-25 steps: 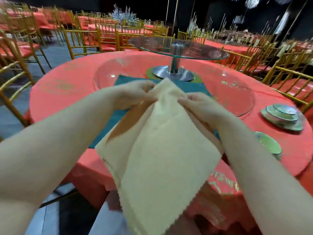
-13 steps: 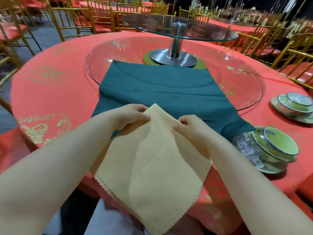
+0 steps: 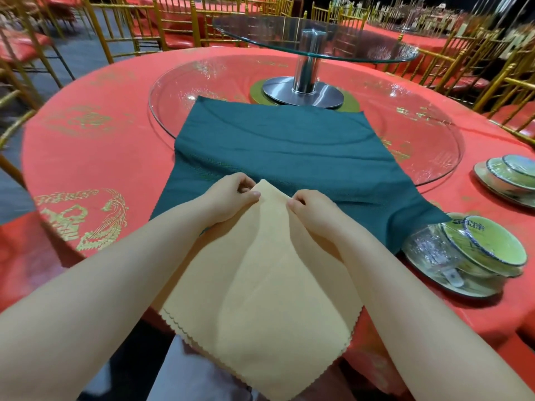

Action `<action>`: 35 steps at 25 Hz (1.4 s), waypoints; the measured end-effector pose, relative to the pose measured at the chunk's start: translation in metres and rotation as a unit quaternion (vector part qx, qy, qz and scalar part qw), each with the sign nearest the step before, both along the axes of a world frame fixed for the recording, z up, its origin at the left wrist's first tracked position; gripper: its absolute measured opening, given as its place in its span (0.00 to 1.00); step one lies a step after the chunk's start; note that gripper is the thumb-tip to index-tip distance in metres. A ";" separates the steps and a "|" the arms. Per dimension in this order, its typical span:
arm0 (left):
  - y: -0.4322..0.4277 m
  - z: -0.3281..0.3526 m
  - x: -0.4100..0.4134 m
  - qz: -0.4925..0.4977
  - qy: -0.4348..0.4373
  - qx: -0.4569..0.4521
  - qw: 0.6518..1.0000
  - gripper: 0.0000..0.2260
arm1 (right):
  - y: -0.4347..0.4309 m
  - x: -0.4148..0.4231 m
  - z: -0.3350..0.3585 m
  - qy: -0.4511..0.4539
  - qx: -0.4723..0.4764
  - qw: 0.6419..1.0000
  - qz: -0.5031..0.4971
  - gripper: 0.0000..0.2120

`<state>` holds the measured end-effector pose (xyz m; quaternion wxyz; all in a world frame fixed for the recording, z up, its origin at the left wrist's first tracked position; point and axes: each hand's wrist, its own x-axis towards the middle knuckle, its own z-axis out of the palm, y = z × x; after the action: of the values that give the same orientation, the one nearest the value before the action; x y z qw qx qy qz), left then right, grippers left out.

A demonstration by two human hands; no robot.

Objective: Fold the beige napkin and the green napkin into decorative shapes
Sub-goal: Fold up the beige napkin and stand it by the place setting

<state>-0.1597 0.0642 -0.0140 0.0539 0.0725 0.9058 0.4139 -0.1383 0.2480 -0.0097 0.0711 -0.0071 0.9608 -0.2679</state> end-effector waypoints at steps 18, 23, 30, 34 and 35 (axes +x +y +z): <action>0.011 -0.031 0.021 -0.190 0.123 -0.336 0.914 0.25 | -0.018 0.052 -0.027 0.021 0.177 0.979 0.104 0.32; 0.011 -0.031 0.021 -0.192 0.122 -0.352 0.908 0.26 | 0.015 0.086 -0.028 0.018 0.188 0.979 0.072 0.38; 0.005 -0.033 0.022 -0.203 0.140 -0.333 0.910 0.28 | 0.045 0.118 -0.027 -0.001 0.203 0.978 0.045 0.45; 0.001 -0.030 0.030 -0.161 0.247 -0.249 0.923 0.30 | 0.045 0.116 -0.025 -0.017 0.215 0.975 0.052 0.46; 0.001 -0.029 0.031 -0.146 0.262 -0.251 0.920 0.30 | 0.044 0.114 -0.023 -0.025 0.225 0.973 0.053 0.45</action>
<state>-0.1282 0.0654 -0.0430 -0.1088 0.2942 0.9410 0.1270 -0.0245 0.2919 -0.0323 0.1089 -0.0354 0.9926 -0.0410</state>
